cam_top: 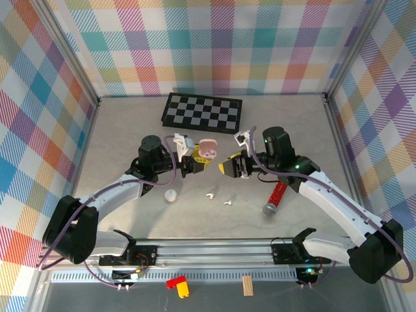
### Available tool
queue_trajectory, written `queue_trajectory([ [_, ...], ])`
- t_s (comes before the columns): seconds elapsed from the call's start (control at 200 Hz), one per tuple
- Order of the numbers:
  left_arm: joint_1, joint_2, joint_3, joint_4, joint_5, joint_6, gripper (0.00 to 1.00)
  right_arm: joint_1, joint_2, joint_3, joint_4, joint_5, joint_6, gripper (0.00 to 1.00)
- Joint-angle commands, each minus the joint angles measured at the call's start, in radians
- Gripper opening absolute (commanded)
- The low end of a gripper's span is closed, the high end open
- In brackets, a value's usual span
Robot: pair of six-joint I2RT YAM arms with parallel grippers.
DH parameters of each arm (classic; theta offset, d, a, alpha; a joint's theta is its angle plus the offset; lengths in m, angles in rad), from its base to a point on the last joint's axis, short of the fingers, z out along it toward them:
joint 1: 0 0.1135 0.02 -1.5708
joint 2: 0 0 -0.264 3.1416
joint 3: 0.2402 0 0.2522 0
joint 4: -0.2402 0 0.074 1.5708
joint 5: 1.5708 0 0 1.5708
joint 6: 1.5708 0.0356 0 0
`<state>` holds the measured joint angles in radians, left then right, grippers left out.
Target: Insert wireless bluetooth earbuds into charging case
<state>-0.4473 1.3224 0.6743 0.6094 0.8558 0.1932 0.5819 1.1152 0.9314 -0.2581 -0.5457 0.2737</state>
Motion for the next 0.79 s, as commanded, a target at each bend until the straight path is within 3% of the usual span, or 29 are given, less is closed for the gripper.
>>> queue_trajectory([
  [0.0,0.033,0.008,-0.019,0.205,0.003,-0.101,0.35,-0.005,-0.029,-0.054,0.152,0.049,0.051,0.56],
  [0.18,0.085,-0.006,-0.054,0.377,-0.008,-0.205,0.34,-0.004,0.047,-0.065,0.126,0.191,0.057,0.56],
  [0.505,0.266,-0.049,-0.114,0.595,-0.036,-0.431,0.34,0.138,0.407,0.140,-0.051,0.456,-0.247,0.57],
  [0.625,0.324,-0.094,-0.117,0.575,-0.057,-0.450,0.34,0.194,0.557,0.251,-0.103,0.564,-0.328,0.57],
  [0.79,0.377,-0.180,-0.121,0.448,-0.093,-0.372,0.34,0.259,0.765,0.435,-0.190,0.737,-0.432,0.55],
])
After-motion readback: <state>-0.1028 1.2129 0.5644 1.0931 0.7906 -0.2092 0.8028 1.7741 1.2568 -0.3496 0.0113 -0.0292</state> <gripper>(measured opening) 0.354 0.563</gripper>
